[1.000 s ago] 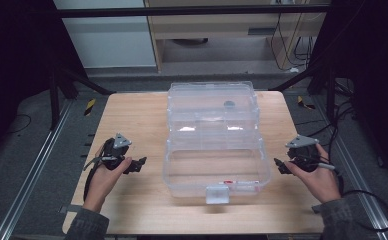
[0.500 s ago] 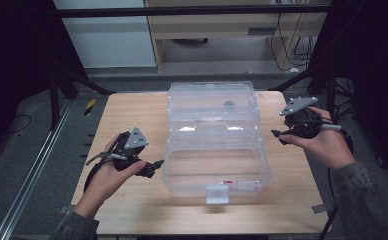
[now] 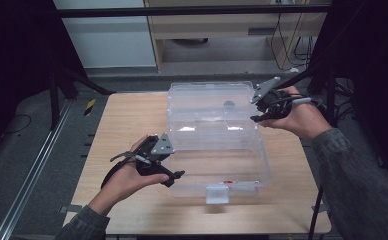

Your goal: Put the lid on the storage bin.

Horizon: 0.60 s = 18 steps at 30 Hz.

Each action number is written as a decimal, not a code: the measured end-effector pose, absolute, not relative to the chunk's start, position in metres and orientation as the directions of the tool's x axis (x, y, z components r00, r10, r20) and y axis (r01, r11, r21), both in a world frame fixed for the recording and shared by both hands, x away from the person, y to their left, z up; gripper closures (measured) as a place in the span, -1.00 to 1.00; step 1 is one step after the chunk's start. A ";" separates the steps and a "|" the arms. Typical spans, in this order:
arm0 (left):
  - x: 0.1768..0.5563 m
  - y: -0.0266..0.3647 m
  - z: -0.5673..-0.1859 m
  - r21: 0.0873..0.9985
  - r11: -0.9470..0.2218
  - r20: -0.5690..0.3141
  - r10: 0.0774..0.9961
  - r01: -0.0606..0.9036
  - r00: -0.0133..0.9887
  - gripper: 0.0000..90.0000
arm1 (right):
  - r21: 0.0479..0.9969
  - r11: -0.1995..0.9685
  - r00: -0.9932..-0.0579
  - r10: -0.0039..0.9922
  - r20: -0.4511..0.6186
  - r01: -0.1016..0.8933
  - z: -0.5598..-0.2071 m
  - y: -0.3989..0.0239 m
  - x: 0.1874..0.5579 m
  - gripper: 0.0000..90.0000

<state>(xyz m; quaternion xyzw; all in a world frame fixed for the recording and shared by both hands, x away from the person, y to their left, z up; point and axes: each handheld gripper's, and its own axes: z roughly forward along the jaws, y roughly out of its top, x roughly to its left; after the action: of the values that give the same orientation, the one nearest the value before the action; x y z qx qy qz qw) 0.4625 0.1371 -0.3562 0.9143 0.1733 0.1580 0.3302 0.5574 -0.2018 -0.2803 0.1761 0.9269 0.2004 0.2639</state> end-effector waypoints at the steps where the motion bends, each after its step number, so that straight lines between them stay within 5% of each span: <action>1: 0.462 0.135 -0.357 0.650 -0.731 0.176 0.410 0.207 0.895 -0.91 | 0.457 0.865 -0.812 0.413 -0.413 0.208 -0.280 -0.197 0.560 0.17; 18: 0.459 0.107 -0.386 0.538 -0.832 0.138 0.244 0.134 0.960 -0.74 | 0.300 0.946 -0.911 0.229 -0.344 0.125 -0.299 -0.155 0.598 0.39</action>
<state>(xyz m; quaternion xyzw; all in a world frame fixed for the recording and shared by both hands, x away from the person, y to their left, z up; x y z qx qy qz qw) 0.4588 0.1073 -0.3860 0.9518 0.0992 0.1011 0.2722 0.5978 -0.1555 -0.2988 0.0913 0.9678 0.1369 0.1904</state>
